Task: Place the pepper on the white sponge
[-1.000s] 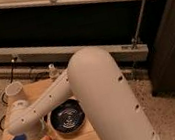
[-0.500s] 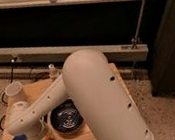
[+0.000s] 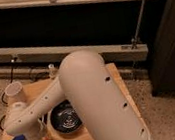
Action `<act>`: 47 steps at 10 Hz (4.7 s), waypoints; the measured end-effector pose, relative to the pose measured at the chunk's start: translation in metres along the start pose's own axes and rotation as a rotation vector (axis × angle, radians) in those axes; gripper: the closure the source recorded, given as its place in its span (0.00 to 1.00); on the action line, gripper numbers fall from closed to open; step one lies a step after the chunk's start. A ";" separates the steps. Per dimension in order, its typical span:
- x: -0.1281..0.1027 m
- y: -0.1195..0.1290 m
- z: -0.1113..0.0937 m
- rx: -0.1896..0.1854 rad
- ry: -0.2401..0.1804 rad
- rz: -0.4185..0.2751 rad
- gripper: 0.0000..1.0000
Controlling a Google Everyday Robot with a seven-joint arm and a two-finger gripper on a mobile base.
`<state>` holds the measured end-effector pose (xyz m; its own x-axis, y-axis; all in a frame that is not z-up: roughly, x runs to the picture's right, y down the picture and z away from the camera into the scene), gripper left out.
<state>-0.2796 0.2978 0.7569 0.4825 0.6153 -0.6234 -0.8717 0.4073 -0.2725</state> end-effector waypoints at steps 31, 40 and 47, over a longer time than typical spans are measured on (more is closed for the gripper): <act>-0.123 0.101 -0.075 -0.127 -0.091 -0.122 0.44; -0.117 0.102 -0.060 -0.114 -0.096 -0.173 0.20; -0.096 0.065 -0.078 -0.080 -0.184 -0.185 0.20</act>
<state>-0.3887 0.2130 0.7421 0.6355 0.6506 -0.4158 -0.7676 0.4741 -0.4314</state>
